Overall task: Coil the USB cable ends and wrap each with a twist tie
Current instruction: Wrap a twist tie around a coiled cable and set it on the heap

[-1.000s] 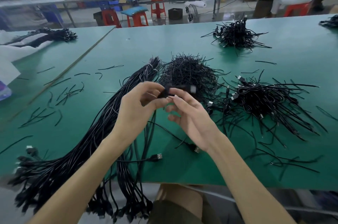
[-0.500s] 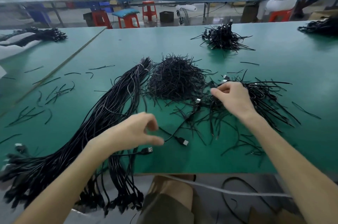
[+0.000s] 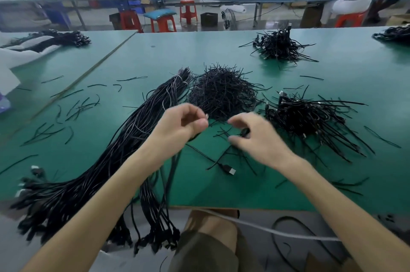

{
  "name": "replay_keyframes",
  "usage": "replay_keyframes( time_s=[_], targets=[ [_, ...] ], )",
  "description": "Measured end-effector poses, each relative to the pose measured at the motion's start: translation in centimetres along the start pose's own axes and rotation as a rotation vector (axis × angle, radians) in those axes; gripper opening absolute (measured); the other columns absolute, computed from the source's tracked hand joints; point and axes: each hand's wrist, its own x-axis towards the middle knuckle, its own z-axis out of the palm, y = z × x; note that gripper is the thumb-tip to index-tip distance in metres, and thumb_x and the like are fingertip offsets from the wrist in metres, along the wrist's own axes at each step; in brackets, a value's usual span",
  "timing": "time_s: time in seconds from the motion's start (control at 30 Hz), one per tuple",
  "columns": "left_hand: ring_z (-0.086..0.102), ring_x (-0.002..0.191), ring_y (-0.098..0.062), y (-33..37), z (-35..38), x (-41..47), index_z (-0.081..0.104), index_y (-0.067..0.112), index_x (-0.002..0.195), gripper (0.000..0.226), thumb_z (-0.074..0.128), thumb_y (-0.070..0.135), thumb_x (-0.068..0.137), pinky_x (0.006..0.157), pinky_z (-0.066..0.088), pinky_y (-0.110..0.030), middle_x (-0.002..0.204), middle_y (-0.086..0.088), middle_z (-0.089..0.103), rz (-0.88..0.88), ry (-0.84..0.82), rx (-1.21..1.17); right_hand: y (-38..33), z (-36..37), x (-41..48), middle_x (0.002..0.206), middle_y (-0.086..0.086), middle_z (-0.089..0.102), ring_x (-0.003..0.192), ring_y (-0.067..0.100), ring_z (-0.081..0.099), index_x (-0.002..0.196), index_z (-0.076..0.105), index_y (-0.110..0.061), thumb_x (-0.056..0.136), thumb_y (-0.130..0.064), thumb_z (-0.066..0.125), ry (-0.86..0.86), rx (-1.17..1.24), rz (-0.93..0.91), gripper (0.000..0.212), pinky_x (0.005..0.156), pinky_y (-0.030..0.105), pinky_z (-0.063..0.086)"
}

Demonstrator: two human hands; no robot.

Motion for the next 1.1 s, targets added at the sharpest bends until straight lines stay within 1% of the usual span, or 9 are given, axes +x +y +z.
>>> replay_keyframes(
  time_s=[0.1,0.2,0.27,0.33,0.57,0.63,0.77,0.93,1.1],
  targets=[
    [0.055,0.071,-0.005,2.0,1.9,0.5,0.065,0.012,0.094,0.012,0.065,0.000,0.096,0.072,0.049,-0.020,0.075,0.013,0.063,0.121,0.029,-0.138,-3.6,3.1,-1.3,0.129,-0.005,0.065,0.117,0.010,0.061,0.133,0.059,-0.020,0.088,-0.016,0.078,-0.309,0.541,0.001,0.049,0.102,0.040,0.052],
    [0.056,0.069,-0.009,2.2,3.3,0.3,0.065,0.012,0.094,0.010,0.063,0.002,0.097,0.068,0.051,-0.021,0.074,0.010,0.062,0.100,0.049,-0.205,-5.0,5.9,-2.0,0.131,0.015,0.061,0.105,0.022,0.063,0.128,0.056,-0.006,0.095,0.004,0.064,-0.257,0.758,-0.032,0.035,0.086,0.041,0.056],
    [0.056,0.069,-0.014,1.4,3.1,0.1,0.067,0.009,0.096,0.003,0.065,0.011,0.097,0.068,0.051,-0.025,0.076,0.002,0.061,0.057,0.046,-0.297,-5.0,6.5,-2.2,0.135,0.019,0.057,0.101,0.021,0.063,0.133,0.052,-0.005,0.098,0.003,0.060,-0.222,0.868,0.015,0.037,0.084,0.041,0.057],
    [0.054,0.071,-0.019,0.5,2.6,-0.2,0.066,0.004,0.100,0.021,0.065,0.023,0.093,0.071,0.048,-0.035,0.081,-0.010,0.056,0.004,0.020,-0.407,-4.3,6.6,-2.4,0.135,0.018,0.058,0.101,0.025,0.066,0.139,0.050,-0.007,0.101,-0.005,0.056,-0.239,0.968,0.065,0.039,0.084,0.046,0.056],
    [0.055,0.065,-0.019,-0.7,1.6,-0.7,0.063,0.006,0.098,0.024,0.065,0.029,0.092,0.061,0.040,-0.031,0.078,-0.012,0.058,-0.053,0.113,-0.616,-5.5,8.2,-0.9,0.092,0.011,0.064,0.082,0.021,0.062,0.110,0.060,0.010,0.108,-0.013,0.042,-0.229,0.856,0.029,0.029,0.064,0.037,0.051],
    [0.059,0.071,-0.017,-0.4,0.9,-0.2,0.066,0.011,0.096,0.023,0.068,0.033,0.091,0.064,0.042,-0.030,0.078,-0.008,0.060,-0.044,0.178,-0.621,-5.7,8.4,-0.8,0.086,0.009,0.064,0.077,0.018,0.058,0.092,0.064,0.000,0.109,-0.022,0.042,-0.159,0.748,-0.007,0.035,0.063,0.030,0.044],
    [0.071,0.091,-0.022,-1.8,-0.3,0.8,0.071,0.006,0.102,0.043,0.057,0.046,0.096,0.086,0.057,-0.035,0.091,-0.007,0.073,-0.012,0.198,-0.509,-5.9,7.5,-2.0,0.095,-0.005,0.051,0.090,0.004,0.052,0.077,0.068,-0.020,0.106,-0.037,0.046,0.001,0.596,-0.131,0.040,0.083,0.017,0.038],
    [0.068,0.077,-0.004,-7.0,-2.5,0.7,0.069,0.031,0.083,0.040,0.042,0.028,0.111,0.071,0.048,-0.013,0.081,0.012,0.073,0.205,0.304,0.238,-8.2,6.5,-3.2,0.102,-0.001,0.064,0.108,0.017,0.059,0.079,0.069,-0.013,0.104,-0.040,0.044,0.000,0.677,-0.214,0.044,0.094,0.041,0.047],
    [0.065,0.105,-0.018,-11.4,-4.4,1.5,0.070,0.012,0.114,0.039,0.034,0.027,0.112,0.095,0.051,-0.041,0.113,-0.005,0.070,0.045,0.329,0.240,-10.5,8.3,-4.9,0.096,-0.001,0.064,0.103,0.015,0.061,0.081,0.070,-0.008,0.106,-0.025,0.049,-0.079,0.716,-0.180,0.037,0.098,0.039,0.047]
  ],
)
